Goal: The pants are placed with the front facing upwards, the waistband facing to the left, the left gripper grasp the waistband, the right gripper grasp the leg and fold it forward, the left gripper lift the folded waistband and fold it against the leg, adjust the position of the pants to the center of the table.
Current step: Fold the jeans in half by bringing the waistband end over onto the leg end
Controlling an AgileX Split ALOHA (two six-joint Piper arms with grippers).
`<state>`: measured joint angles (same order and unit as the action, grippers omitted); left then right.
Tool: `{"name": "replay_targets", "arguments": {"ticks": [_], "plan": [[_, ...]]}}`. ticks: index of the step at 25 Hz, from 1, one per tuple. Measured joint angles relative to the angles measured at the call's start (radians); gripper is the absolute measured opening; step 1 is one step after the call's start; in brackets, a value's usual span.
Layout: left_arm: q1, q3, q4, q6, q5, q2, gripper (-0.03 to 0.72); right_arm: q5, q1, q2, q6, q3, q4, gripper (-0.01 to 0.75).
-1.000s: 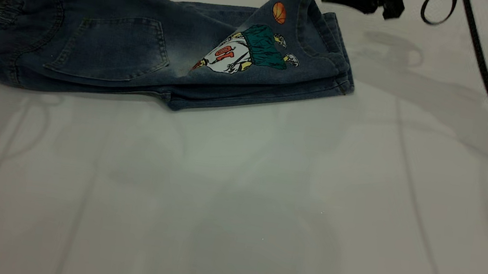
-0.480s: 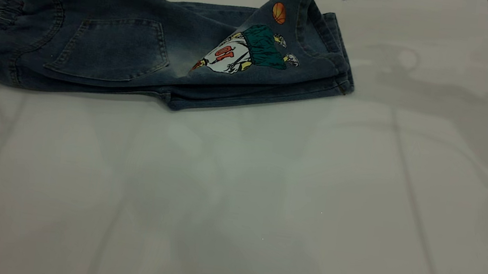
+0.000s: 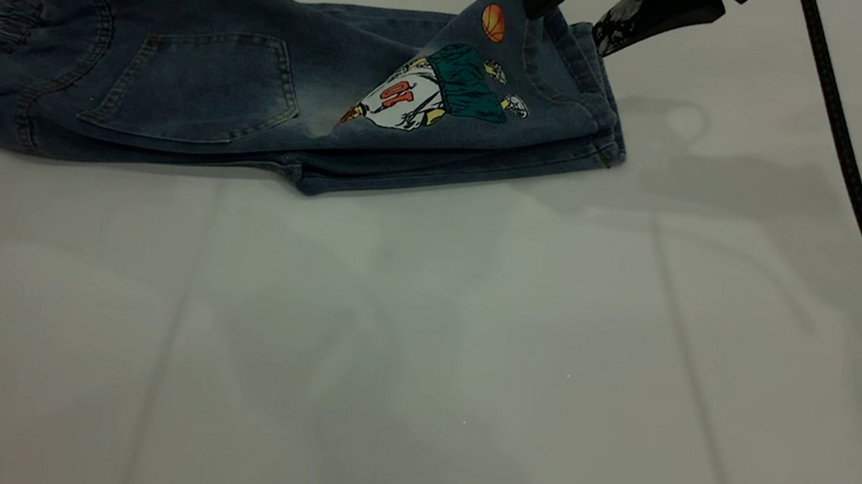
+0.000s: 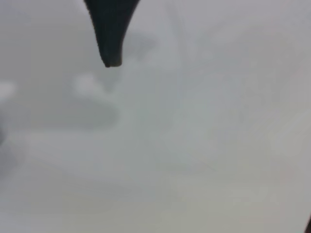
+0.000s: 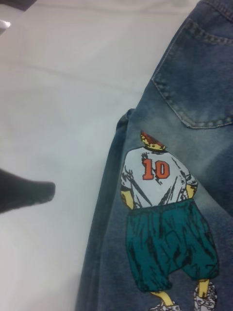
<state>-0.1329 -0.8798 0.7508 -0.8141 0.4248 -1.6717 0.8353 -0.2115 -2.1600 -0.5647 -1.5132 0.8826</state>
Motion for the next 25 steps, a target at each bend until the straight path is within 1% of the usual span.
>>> {"name": "replay_targets", "arguments": {"ticks": [2,5,7,9,11,16,19,22,25], "plan": [[0.0,-0.03,-0.07,0.108,0.068,-0.018,0.503,0.0,0.0,0.0,0.0,0.0,0.0,0.475],[0.0,-0.103,-0.219,0.32,0.153,-0.05,0.502,0.001,0.0,0.0,0.001,0.0,0.0,0.475],[0.0,-0.159,-0.33,0.452,0.179,-0.076,0.502,0.001,0.0,0.0,0.001,0.0,0.0,0.475],[-0.013,-0.207,-0.429,0.529,0.183,-0.106,0.502,0.002,0.0,0.0,0.001,0.0,0.0,0.475],[-0.044,-0.247,-0.519,0.577,0.183,-0.141,0.502,0.004,0.0,0.0,0.001,0.0,0.0,0.475],[-0.177,-0.263,-0.745,0.696,0.178,-0.224,0.502,0.004,0.0,0.0,0.001,0.0,0.0,0.475],[-0.242,-0.263,-0.951,0.833,0.161,-0.263,0.502,0.004,0.0,0.0,0.001,0.0,0.0,0.475],[-0.278,-0.263,-1.164,1.018,0.136,-0.28,0.501,0.004,0.0,0.0,0.001,0.0,0.0,0.475],[-0.295,-0.264,-1.332,1.169,0.098,-0.294,0.501,0.004,0.0,0.0,0.001,0.0,0.0,0.475]]}}
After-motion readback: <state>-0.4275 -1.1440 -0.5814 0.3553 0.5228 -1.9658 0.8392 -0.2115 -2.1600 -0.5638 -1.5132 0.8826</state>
